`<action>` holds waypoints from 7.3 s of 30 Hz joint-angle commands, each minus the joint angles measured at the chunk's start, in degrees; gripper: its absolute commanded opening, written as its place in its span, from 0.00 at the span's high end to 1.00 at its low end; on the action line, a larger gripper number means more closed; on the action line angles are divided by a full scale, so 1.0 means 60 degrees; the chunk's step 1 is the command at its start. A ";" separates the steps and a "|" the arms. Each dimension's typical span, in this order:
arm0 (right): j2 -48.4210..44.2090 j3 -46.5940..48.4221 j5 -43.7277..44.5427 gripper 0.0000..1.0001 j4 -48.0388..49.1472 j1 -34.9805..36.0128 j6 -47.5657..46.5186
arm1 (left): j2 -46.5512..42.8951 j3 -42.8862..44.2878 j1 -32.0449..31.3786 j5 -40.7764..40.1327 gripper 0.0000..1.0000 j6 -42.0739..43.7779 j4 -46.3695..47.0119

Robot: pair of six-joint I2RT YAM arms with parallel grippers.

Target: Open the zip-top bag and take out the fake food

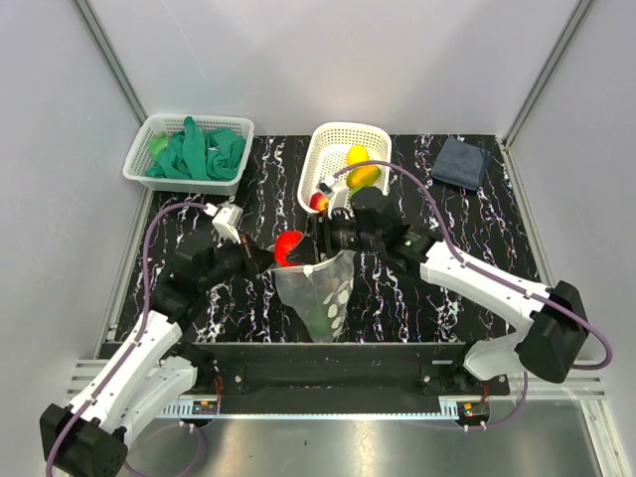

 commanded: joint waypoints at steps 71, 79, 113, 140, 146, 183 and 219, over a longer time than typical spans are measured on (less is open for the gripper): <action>0.1227 0.4482 0.2454 0.41 -0.4982 0.0622 -0.0036 | 0.0434 0.1276 0.0202 -0.1129 1.00 -0.1079 0.0110; 0.2590 0.4791 0.3039 0.58 -0.5495 0.1429 0.0978 | 0.0434 0.1218 0.0202 -0.0938 1.00 -0.1079 0.0183; 0.4437 0.3150 0.3010 0.40 -0.5350 0.1444 0.0714 | 0.0669 0.0310 0.0202 -0.0352 1.00 -0.1035 0.0447; 0.5930 0.3004 0.3537 0.20 -0.4631 0.1458 0.0290 | 0.0918 -0.0379 0.0202 -0.0381 1.00 -0.1049 0.0813; 0.5143 0.2843 0.3772 0.31 -0.4572 0.1458 0.0202 | 0.0874 -0.0438 0.0202 -0.0483 1.00 -0.0933 0.0696; 0.2561 0.5083 0.4214 0.45 -0.1804 0.0479 -0.0693 | 0.0947 0.0118 0.0202 -0.0088 1.00 -0.0742 0.0096; 0.9124 0.9478 0.4475 0.16 -0.2170 -0.3756 -0.3021 | 0.6262 0.5816 0.0101 -0.5947 1.00 0.1162 -0.2527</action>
